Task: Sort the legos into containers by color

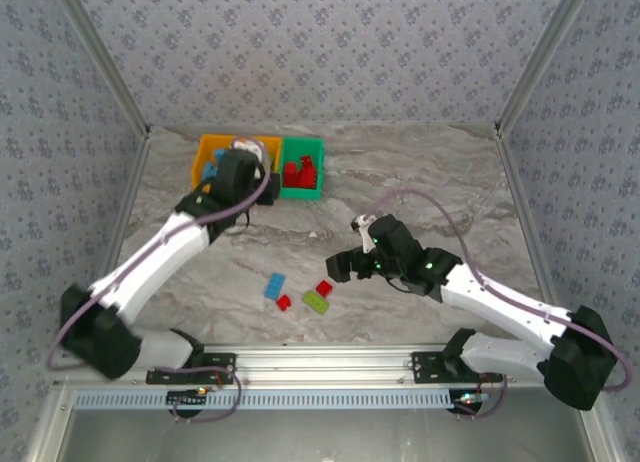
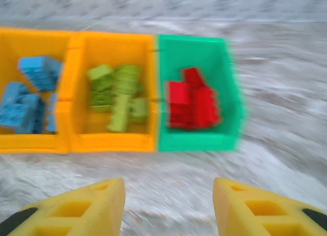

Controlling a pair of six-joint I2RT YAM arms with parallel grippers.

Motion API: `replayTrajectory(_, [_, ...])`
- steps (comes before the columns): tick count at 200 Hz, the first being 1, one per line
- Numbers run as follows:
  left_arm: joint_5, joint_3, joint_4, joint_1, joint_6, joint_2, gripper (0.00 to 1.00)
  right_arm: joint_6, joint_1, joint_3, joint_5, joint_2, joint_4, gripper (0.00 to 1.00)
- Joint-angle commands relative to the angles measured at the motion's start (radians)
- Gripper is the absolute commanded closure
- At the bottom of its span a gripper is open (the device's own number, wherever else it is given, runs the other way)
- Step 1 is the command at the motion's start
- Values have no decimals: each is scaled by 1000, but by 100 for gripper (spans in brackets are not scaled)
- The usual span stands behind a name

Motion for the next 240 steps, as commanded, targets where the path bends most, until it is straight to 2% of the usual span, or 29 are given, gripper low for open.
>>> replayTrajectory(1, [29, -83, -109, -120, 150, -144, 50, 53, 35, 6, -19, 81, 57, 0])
replayTrajectory(33, [159, -139, -291, -329, 307, -331, 42, 38, 76, 62, 1, 238, 30, 5])
replayTrajectory(48, [163, -156, -366, -402, 362, -393, 36, 32, 88, 85, -9, 308, 35, 9])
replayTrajectory(61, [163, -177, -404, -431, 407, -428, 32, 20, 100, 103, -10, 366, 35, 12])
replayTrajectory(76, [168, -207, -425, -435, 448, -452, 24, -7, 109, 129, -6, 428, 21, 17])
replayTrajectory(97, [187, -244, -403, -435, 491, -461, 6, -36, 125, 146, 35, 478, 5, 25])
replayTrajectory(109, [199, -261, -367, -435, 503, -466, 1, -40, 128, 147, 39, 493, 4, 32])
replayTrajectory(124, [206, -256, -369, -435, 524, -467, 1, -46, 128, 149, 25, 513, 5, 38])
replayTrajectory(163, [132, -282, -383, -435, 563, -511, 1, -49, 129, 169, 47, 569, -16, 55])
replayTrajectory(175, [131, -290, -374, -435, 564, -530, 1, -48, 129, 182, 67, 551, -32, 61])
replayTrajectory(193, [111, -297, -361, -434, 571, -555, 1, -53, 127, 189, 105, 466, -16, 63])
replayTrajectory(215, [77, -307, -333, -413, 565, -584, 1, -117, 126, 195, 171, 322, 85, 65])
replayTrajectory(240, [84, -323, -267, -323, 501, -613, 1, -226, 103, 179, 289, 241, 315, 65])
